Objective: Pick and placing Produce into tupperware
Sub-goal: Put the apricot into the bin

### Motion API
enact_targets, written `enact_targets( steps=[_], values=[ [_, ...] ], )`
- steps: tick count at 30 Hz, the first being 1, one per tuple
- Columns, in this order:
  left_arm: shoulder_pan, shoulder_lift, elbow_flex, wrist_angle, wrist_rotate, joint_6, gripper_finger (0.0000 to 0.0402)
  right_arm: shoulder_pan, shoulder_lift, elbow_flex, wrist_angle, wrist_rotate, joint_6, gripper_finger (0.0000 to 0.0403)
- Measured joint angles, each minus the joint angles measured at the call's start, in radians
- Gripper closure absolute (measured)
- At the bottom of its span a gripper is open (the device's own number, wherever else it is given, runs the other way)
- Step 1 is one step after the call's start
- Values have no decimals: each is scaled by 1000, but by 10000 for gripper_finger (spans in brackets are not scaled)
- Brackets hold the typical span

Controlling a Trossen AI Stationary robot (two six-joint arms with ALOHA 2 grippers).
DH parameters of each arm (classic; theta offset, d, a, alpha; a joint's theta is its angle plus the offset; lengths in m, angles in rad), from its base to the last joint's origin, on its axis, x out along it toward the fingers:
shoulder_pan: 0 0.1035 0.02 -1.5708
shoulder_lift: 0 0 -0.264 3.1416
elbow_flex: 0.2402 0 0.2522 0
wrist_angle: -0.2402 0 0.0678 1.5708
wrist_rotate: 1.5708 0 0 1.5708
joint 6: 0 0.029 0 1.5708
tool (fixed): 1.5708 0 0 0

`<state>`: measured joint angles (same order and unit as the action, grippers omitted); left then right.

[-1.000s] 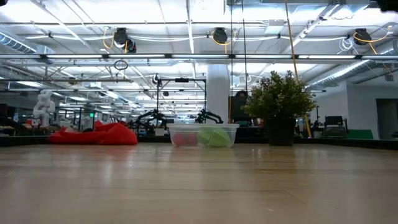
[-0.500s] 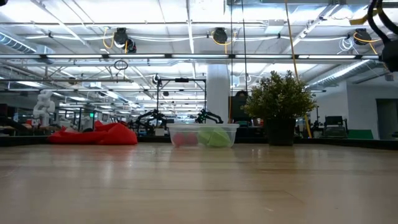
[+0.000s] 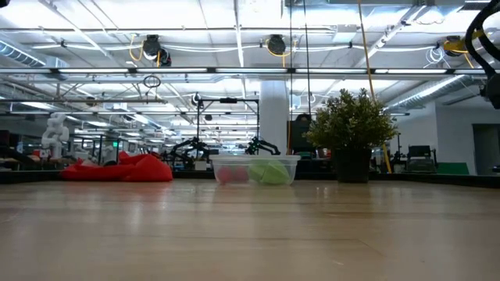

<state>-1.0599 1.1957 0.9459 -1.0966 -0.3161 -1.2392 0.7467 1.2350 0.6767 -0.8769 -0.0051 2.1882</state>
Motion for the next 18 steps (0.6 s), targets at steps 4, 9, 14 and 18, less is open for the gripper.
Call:
enact_targets(
  steps=[4, 9, 14, 18],
  values=[
    [1, 0, 0, 0, 0, 0, 243, 0, 0, -29, 44, 0, 6, 167],
    [1, 0, 0, 0, 0, 0, 243, 0, 0, -40, 54, 0, 7, 167],
    [1, 0, 0, 0, 0, 0, 243, 0, 0, -40, 54, 0, 11, 167],
    [1, 0, 0, 0, 0, 0, 243, 0, 1, -41, 54, 0, 11, 169]
  ],
)
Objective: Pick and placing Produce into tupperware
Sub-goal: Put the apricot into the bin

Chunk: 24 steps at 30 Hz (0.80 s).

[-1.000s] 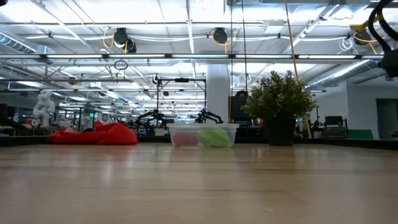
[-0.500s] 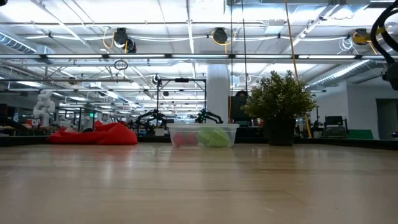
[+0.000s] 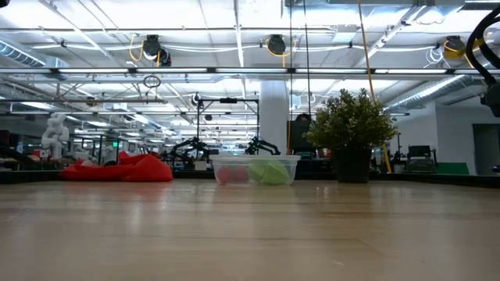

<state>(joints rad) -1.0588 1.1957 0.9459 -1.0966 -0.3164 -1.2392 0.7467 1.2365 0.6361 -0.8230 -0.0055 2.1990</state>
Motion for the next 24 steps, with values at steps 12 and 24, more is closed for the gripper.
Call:
enact_targets(
  steps=[12, 24],
  values=[
    [0, 0, 0, 0, 0, -2, 243, 0, 36, 0, 37, 0, -17, 221],
    [0, 0, 0, 2, 0, -8, 243, 0, 39, 0, 38, 0, -13, 267]
  ],
)
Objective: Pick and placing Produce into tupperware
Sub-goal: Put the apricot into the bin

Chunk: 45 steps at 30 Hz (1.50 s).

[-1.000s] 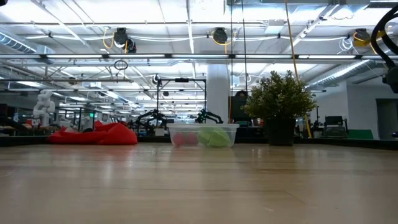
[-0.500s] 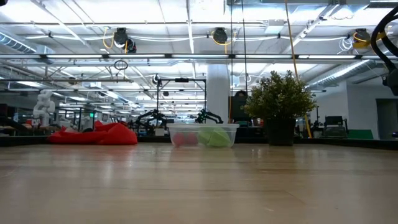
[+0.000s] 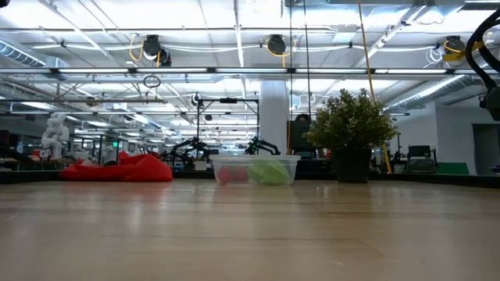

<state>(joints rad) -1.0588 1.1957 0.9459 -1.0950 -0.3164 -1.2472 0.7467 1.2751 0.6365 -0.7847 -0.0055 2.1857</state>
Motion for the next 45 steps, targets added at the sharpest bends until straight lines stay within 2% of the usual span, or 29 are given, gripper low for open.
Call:
enact_targets(
  steps=[6, 17, 26, 30, 34, 39, 45],
  values=[
    [0, 0, 0, 0, 0, 0, 243, 0, 0, 0, 8, 0, -5, 297],
    [0, 0, 0, 0, -11, 9, 243, 0, -1, 14, 59, 0, 1, 300],
    [0, 0, 0, 0, -11, 12, 243, -71, -1, 100, -24, 3, -70, 301],
    [0, 0, 0, -1, -11, 12, 243, -147, -1, 136, -31, 15, -169, 300],
    [0, 0, 0, -1, -11, 12, 243, -240, -1, 168, -11, 87, -303, 302],
    [0, 0, 0, -1, -10, 12, 243, -369, 30, 204, 89, 138, -514, 301],
    [0, 0, 0, -2, -10, 12, 243, -523, 143, 295, 246, 139, -810, 302]
  ],
)
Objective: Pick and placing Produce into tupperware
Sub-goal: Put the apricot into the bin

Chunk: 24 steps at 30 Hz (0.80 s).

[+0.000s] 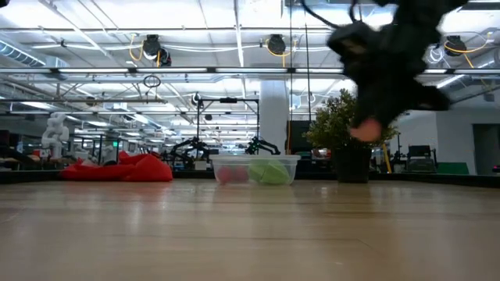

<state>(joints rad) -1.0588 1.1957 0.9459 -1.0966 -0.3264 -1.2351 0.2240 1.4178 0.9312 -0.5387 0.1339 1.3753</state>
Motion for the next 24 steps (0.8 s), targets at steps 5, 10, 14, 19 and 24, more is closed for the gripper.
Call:
enact_targets(
  steps=[5, 10, 14, 19, 24],
  values=[
    [0, 0, 0, 0, 4, 0, 243, -115, 103, 138, 73, -3, -235, 300],
    [0, 0, 0, 0, 5, -1, 243, -219, 206, 289, 79, -10, -424, 302],
    [0, 0, 0, 0, 6, -1, 243, -289, 303, 393, 80, -57, -531, 300],
    [0, 0, 0, -1, 6, -1, 243, -376, 411, 491, 88, -102, -617, 300],
    [0, 0, 0, -2, 6, -1, 243, -450, 463, 521, 115, -112, -673, 298]
  ],
)
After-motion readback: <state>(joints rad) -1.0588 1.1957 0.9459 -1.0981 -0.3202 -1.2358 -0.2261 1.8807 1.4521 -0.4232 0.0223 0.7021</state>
